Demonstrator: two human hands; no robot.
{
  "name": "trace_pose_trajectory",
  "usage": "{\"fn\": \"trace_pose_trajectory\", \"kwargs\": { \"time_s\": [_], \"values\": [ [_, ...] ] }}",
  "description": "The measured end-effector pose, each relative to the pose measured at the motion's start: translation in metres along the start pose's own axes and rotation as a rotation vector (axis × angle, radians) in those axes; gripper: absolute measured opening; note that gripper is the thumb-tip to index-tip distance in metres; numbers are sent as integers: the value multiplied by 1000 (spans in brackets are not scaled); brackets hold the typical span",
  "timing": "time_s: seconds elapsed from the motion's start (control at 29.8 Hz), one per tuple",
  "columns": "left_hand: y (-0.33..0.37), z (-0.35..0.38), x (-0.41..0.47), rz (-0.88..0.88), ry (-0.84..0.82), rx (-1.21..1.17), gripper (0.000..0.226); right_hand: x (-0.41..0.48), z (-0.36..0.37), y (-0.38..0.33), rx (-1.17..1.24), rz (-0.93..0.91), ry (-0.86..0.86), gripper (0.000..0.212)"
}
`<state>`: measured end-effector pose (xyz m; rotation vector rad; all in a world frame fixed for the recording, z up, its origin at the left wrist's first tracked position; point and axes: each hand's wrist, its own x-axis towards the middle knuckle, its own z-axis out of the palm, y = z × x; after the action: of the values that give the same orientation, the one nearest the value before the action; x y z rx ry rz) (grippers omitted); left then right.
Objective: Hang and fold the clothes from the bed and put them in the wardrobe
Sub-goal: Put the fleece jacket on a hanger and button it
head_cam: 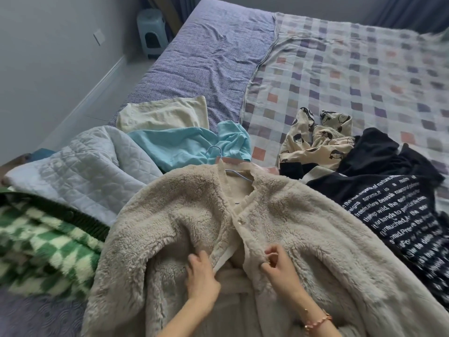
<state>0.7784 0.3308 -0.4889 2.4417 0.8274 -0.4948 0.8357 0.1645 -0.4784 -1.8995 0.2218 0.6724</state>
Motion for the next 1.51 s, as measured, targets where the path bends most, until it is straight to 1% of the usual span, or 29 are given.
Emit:
{"fn": "trace_pose_trajectory", "kwargs": {
  "time_s": [0.03, 0.07, 0.1, 0.13, 0.17, 0.2, 0.24, 0.27, 0.3, 0.37, 0.47, 0.54, 0.6, 0.67, 0.74, 0.84, 0.91, 0.94, 1.04, 1.07, 1.14, 1.21, 1.24, 1.31, 1.34, 1.38, 1.41, 1.44, 1.51],
  "values": [
    [1, -2, -7, 231, 96, 121, 68, -7, -6, -3, 108, 2, -10, 29],
    [1, 3, -10, 422, 108, 149, 77, -9, -10, -4, 188, 13, -42, 30],
    [1, 12, -15, 539, 84, 133, 73, -12, -13, -5, 232, 12, -74, 30],
    [8, 14, -26, 588, 25, 3, 59, -15, -16, -7, 243, 4, -94, 30],
    [16, 13, -30, 551, -34, -180, 46, -19, -19, -11, 236, -9, -105, 30],
    [24, 12, -34, 424, -112, -344, 44, -22, -22, -14, 228, -20, -112, 30],
    [32, 10, -40, 294, -275, -527, 46, -24, -24, -16, 211, -36, -114, 30],
    [36, 11, -42, 212, -398, -637, 47, -27, -25, -19, 177, -53, -106, 29],
    [38, 10, -43, 200, -463, -695, 46, -28, -25, -20, 138, -73, -92, 27],
    [36, 12, -44, 187, -487, -743, 46, -30, -26, -21, 59, -104, -38, 23],
    [25, 13, -47, 100, -482, -844, 47, -36, -25, -18, -31, -148, 38, 20],
    [18, 14, -53, -18, -521, -983, 35, -45, -22, -18, -52, -186, 20, 22],
    [12, 16, -58, -100, -571, -1100, 32, -56, -17, -13, -132, -246, -33, 28],
    [9, 16, -64, -108, -504, -1121, 30, -68, -12, -2, -307, -346, -61, 25],
    [9, 17, -69, -79, -381, -1030, 23, -78, -9, 11, -511, -458, -47, 15],
    [13, 22, -75, -30, -210, -895, 25, -87, -3, 18, -776, -609, 2, 16],
    [14, 27, -78, -18, -128, -859, 26, -88, 1, 18, -885, -681, 11, 20],
    [15, 29, -80, -16, -117, -850, 26, -87, 1, 17, -897, -685, 6, 20],
    [17, 30, -79, -24, -131, -844, 24, -76, -1, 26, -838, -575, -10, 20],
    [16, 29, -77, -58, -133, -875, 23, -74, -1, 30, -828, -534, -22, 19],
    [12, 27, -70, -275, -181, -1029, 15, -71, -2, 33, -787, -423, -16, 26],
    [9, 32, -59, -482, -175, -1125, 6, -68, -5, 30, -727, -329, 13, 29],
    [6, 39, -50, -520, -154, -1109, 12, -65, -4, 29, -711, -325, 13, 27],
    [-2, 67, -28, -512, -144, -1053, 49, -64, -1, 31, -657, -348, -2, 25],
    [-3, 81, -18, -524, -151, -1042, 61, -65, 1, 31, -628, -355, -2, 25],
    [8, 76, -17, -525, -145, -1037, 64, -64, 1, 31, -598, -354, 7, 24],
    [21, 59, -21, -538, -132, -1030, 59, -64, 2, 29, -560, -356, 22, 25],
    [39, 42, -27, -551, -98, -1025, 55, -63, 1, 29, -529, -358, 42, 27],
    [55, 32, -25, -593, -5, -962, 49, -64, 0, 25, -521, -339, 55, 31]
  ]
}}
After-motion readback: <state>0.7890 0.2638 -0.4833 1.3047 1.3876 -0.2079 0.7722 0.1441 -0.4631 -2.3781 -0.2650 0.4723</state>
